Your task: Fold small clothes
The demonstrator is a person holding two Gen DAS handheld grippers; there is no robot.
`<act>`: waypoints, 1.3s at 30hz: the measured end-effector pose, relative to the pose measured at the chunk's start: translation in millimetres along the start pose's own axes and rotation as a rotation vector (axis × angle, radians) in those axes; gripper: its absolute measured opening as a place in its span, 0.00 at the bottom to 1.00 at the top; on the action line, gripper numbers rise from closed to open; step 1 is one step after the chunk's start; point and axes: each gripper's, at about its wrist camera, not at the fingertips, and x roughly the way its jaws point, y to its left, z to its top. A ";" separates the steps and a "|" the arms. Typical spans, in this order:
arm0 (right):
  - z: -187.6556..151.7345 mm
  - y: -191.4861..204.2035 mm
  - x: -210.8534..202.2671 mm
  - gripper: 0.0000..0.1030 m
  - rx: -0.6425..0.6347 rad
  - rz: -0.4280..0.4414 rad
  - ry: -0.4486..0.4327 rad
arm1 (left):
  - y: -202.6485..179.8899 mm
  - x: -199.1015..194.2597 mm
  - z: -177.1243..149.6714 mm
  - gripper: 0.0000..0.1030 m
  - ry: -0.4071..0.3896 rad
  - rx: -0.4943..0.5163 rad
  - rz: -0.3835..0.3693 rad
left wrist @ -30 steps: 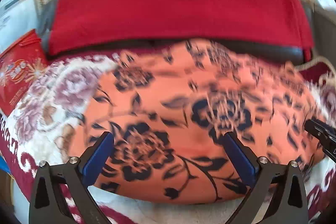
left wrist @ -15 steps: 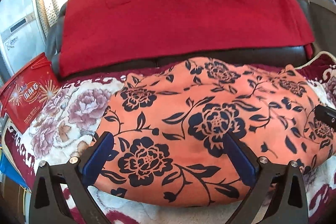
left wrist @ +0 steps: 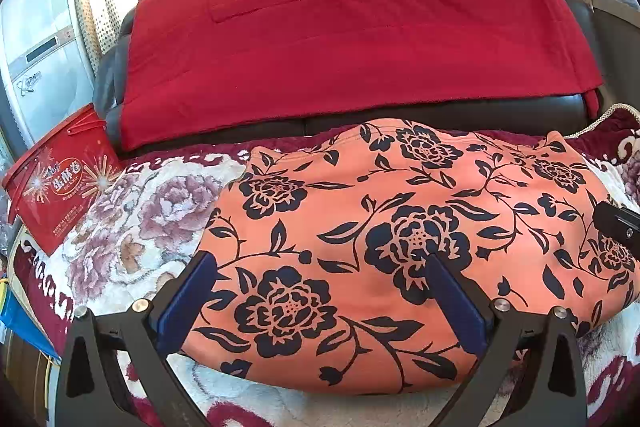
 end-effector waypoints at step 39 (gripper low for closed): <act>17.3 -58.6 12.3 0.57 0.117 -0.003 0.054 | 60.3 24.7 -25.7 1.00 0.143 -0.142 0.106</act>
